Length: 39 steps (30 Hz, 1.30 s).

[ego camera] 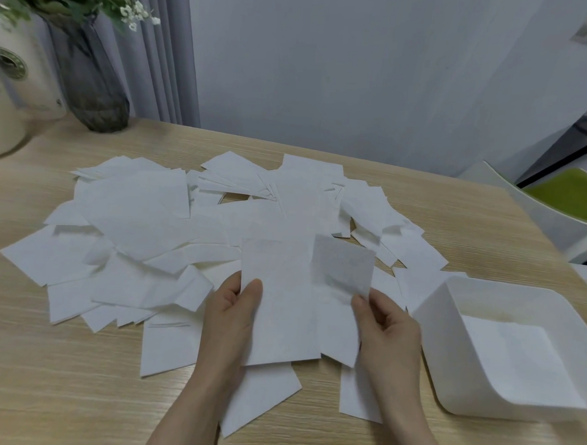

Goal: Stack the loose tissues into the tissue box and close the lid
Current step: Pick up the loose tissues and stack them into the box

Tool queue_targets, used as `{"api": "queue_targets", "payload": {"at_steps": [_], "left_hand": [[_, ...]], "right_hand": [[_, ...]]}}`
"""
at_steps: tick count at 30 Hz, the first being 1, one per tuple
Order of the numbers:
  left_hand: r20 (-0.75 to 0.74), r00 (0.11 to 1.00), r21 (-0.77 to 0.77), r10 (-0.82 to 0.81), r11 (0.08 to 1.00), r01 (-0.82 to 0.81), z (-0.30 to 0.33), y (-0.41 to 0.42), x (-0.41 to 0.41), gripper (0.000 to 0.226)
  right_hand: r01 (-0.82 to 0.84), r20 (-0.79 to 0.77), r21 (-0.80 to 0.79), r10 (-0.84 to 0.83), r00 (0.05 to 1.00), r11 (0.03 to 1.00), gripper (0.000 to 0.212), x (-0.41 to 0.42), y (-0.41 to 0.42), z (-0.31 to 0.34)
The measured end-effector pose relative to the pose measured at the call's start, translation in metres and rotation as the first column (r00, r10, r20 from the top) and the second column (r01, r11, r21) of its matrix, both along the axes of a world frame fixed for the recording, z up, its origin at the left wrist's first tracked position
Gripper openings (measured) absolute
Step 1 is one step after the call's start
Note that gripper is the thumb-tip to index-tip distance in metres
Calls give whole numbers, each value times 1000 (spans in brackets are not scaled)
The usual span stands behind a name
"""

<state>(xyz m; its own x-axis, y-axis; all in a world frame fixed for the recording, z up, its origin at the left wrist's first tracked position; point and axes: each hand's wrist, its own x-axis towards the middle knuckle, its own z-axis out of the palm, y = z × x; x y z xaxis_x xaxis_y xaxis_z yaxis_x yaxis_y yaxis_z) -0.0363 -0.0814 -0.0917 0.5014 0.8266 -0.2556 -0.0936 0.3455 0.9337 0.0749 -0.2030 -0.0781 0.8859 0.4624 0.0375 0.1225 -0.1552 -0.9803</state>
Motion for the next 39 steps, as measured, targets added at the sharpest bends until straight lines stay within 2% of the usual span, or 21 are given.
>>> {"api": "queue_targets", "payload": {"at_steps": [5,8,12,17,20,26,31,39], "left_hand": [[1,1000,3,-5,1000,5,-1,0,0,22],[2,1000,10,3,1000,-3,-3,1,1,22],[-7,1000,35,4,999,-4,-4,2,2,22],[-17,1000,40,-6,999,7,-4,2,1,21],[19,1000,4,16,1000,-16,-3,2,1,23],[1,999,-14,54,998,-54,-7,4,3,26],[-82,995,77,58,996,-51,-13,7,3,33],[-56,997,30,54,998,-52,-7,5,2,40]], "right_hand": [[114,-16,228,-114,993,967,20,6,-3,25],[100,-106,312,-70,992,945,21,10,0,31],[-65,-232,233,121,965,970,14,1,12,25],[-175,-261,121,201,944,977,20,-12,29,11],[-207,-258,77,221,941,975,23,-15,35,7],[-227,-224,35,229,947,973,24,-17,38,7],[-245,-219,41,248,944,969,24,-18,38,7],[-244,-196,54,250,948,968,24,-19,38,10]]}}
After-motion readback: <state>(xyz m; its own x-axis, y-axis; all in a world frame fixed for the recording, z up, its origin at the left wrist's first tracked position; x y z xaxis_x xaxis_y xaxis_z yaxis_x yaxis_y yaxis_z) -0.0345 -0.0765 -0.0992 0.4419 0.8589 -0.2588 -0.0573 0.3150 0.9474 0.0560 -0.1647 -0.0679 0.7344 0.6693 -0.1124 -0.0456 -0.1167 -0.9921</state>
